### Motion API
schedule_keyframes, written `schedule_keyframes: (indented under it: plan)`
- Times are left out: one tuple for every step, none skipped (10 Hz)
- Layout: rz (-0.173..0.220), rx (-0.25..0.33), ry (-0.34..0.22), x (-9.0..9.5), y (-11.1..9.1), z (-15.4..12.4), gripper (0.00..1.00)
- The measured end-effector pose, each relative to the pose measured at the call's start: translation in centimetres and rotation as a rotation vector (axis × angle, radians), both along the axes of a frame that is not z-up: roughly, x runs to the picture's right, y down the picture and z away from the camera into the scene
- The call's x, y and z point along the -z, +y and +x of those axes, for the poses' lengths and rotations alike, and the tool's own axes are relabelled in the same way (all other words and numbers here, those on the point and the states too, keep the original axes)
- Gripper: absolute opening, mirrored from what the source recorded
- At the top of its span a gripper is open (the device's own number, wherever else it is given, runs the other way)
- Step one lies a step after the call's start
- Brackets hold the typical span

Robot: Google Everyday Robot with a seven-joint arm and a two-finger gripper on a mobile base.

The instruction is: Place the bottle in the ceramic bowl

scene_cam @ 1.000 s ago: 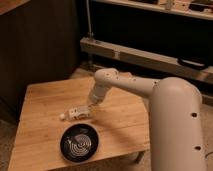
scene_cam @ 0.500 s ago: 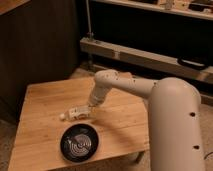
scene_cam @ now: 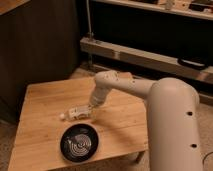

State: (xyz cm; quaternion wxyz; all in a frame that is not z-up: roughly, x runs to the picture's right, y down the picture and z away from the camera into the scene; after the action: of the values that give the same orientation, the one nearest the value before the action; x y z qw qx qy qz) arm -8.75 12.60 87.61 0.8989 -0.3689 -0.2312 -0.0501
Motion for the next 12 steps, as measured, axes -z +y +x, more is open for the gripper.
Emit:
schedule_keyframes:
  plan:
    - [-0.001,0.001,-0.003,-0.07,0.0,-0.24,0.65]
    - [0.0,0.002,-0.004,-0.12,-0.04,-0.33,0.64]
    - [-0.003,0.007,-0.005,-0.1,-0.01,-0.36,0.6]
    - [-0.001,0.011,-0.01,-0.11,-0.04,-0.57,0.5]
    - [-0.002,0.017,-0.013,-0.03,-0.09,-0.72,0.39]
    - [-0.003,0.023,-0.013,0.03,-0.13,-0.81,0.3]
    - [-0.005,0.027,-0.012,0.04,-0.13,-0.88,0.22]
    - [-0.007,0.029,-0.006,0.08,-0.21,-0.89,0.09]
    - [-0.009,0.03,-0.003,0.08,-0.23,-0.91,0.03]
    - [-0.01,0.03,0.0,0.13,-0.31,-0.88,0.0]
    - [-0.011,0.029,0.007,0.3,-0.37,-0.79,0.0]
    - [-0.002,0.022,0.009,0.8,-0.8,-0.89,0.0]
